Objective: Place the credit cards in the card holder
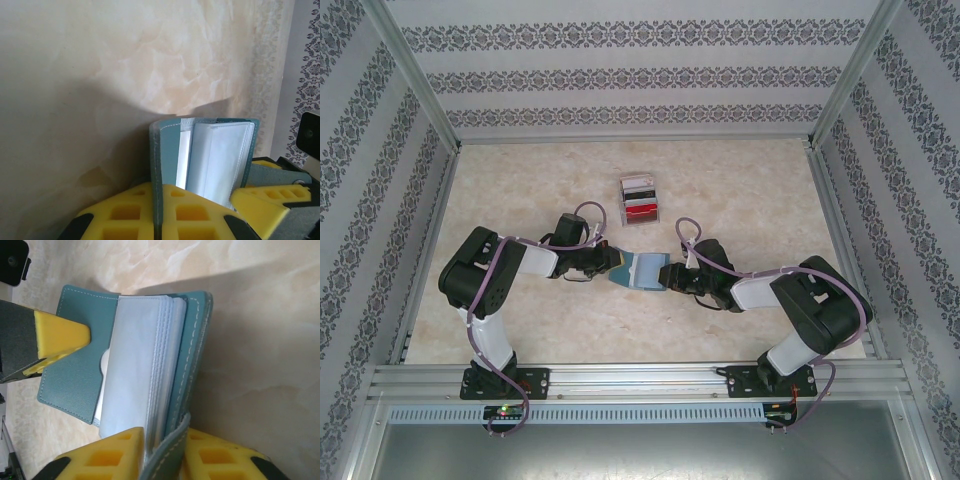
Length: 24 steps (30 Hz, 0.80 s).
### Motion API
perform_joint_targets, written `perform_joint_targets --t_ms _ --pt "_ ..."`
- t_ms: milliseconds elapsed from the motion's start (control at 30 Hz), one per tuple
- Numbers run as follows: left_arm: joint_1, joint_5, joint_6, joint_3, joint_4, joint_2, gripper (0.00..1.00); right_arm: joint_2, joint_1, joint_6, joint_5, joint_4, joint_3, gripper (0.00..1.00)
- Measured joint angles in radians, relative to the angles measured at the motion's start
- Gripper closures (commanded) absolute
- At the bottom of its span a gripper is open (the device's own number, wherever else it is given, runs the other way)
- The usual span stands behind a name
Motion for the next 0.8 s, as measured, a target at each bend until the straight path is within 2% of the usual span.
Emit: perform_joint_targets --t_ms 67,233,800 --pt "0.0 0.0 0.0 0.0 0.0 0.0 1.0 -0.005 0.001 0.001 -0.005 0.006 0.0 0.64" --pt "0.0 0.001 0.0 0.0 0.001 0.001 1.0 -0.007 0.002 -0.006 0.004 -0.005 0.0 0.73" --pt "0.0 0.003 0.0 0.0 0.002 0.001 1.0 -0.023 0.001 -0.025 0.017 -0.037 -0.001 0.72"
